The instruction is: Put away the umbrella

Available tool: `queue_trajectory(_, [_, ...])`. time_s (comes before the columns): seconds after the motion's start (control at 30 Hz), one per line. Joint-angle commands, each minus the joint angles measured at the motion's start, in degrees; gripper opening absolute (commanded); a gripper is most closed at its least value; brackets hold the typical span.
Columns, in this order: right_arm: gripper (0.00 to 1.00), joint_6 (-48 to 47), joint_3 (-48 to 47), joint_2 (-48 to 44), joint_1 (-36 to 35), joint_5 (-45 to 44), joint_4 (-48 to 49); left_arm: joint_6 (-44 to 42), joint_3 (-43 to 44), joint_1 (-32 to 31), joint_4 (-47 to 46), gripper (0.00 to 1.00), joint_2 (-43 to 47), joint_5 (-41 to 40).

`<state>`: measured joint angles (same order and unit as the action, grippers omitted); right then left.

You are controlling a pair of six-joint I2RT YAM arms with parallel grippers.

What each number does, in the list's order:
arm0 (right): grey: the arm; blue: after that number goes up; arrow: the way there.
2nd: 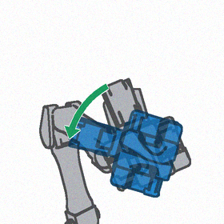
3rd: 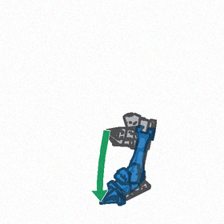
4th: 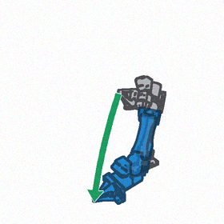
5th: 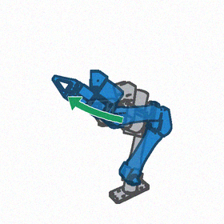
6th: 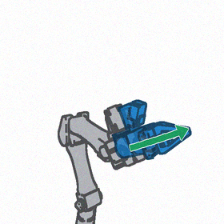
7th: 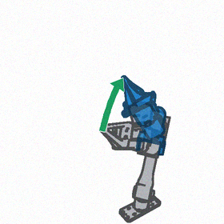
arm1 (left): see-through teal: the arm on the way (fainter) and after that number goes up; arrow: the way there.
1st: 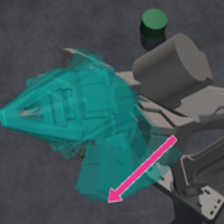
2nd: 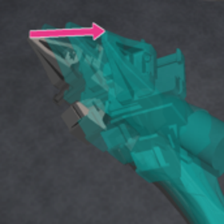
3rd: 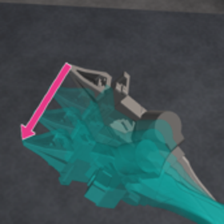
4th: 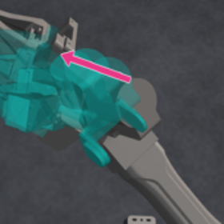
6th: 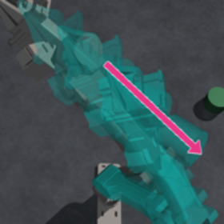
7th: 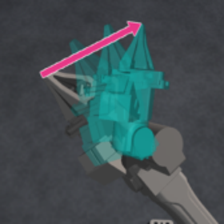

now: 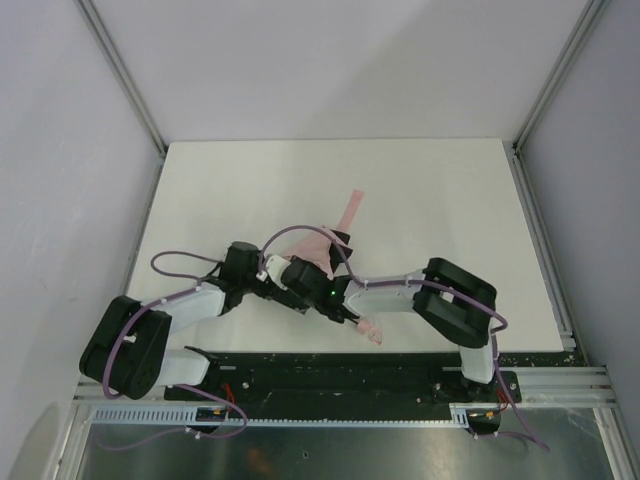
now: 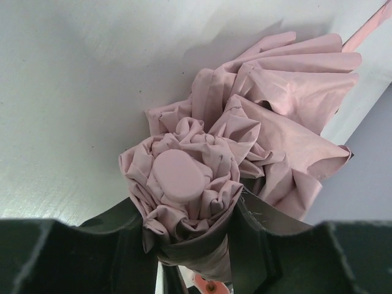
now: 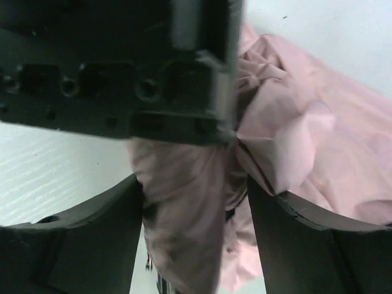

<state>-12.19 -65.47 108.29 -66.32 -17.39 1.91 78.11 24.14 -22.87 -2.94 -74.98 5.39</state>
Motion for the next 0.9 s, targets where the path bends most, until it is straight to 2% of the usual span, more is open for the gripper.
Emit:
queue_trajectory(0.0, [0.64,-0.83,0.00,6.29,0.17,-7.19,5.39,-0.43,-0.34,0.12,9.58,0.00,0.20,2.00])
queue_trajectory(0.13, [0.36,3.62,0.07,9.32,2.42,-2.09,2.36,-0.24,-0.25,0.15,9.55,0.00,-0.03,3.36])
queue_trajectory(0.27, [0.07,11.13,0.75,9.91,5.10,9.88,-0.79,-1.61,0.81,0.27,9.46,0.01,-0.21,2.82])
queue_trajectory(0.3, [0.03,12.98,1.60,9.78,5.96,13.11,-0.65,-2.15,1.17,0.32,9.45,0.04,-0.19,2.50])
queue_trajectory(0.33, [0.02,14.95,2.47,9.63,6.83,16.83,-0.36,-2.69,1.56,0.61,9.45,0.09,-0.18,2.29])
queue_trajectory(0.4, [0.00,18.83,4.68,9.24,8.65,24.04,1.18,-3.95,2.30,1.25,8.96,0.28,-0.17,2.38])
queue_trajectory(0.5, [0.00,24.33,7.22,9.01,11.22,33.75,4.58,-5.99,2.81,2.48,6.52,0.50,0.43,3.72])
queue_trajectory(0.7, [0.00,31.57,8.11,12.11,14.38,46.03,8.52,-9.53,3.48,4.22,4.40,0.91,3.83,4.38])
queue_trajectory(0.77, [0.00,34.15,8.35,13.46,15.37,49.49,10.28,-9.74,2.74,4.43,3.94,0.97,4.96,4.28])
queue_trajectory(0.87, [0.00,38.10,8.53,15.03,16.34,53.97,13.09,-9.28,1.17,4.45,3.41,0.99,5.35,4.17])
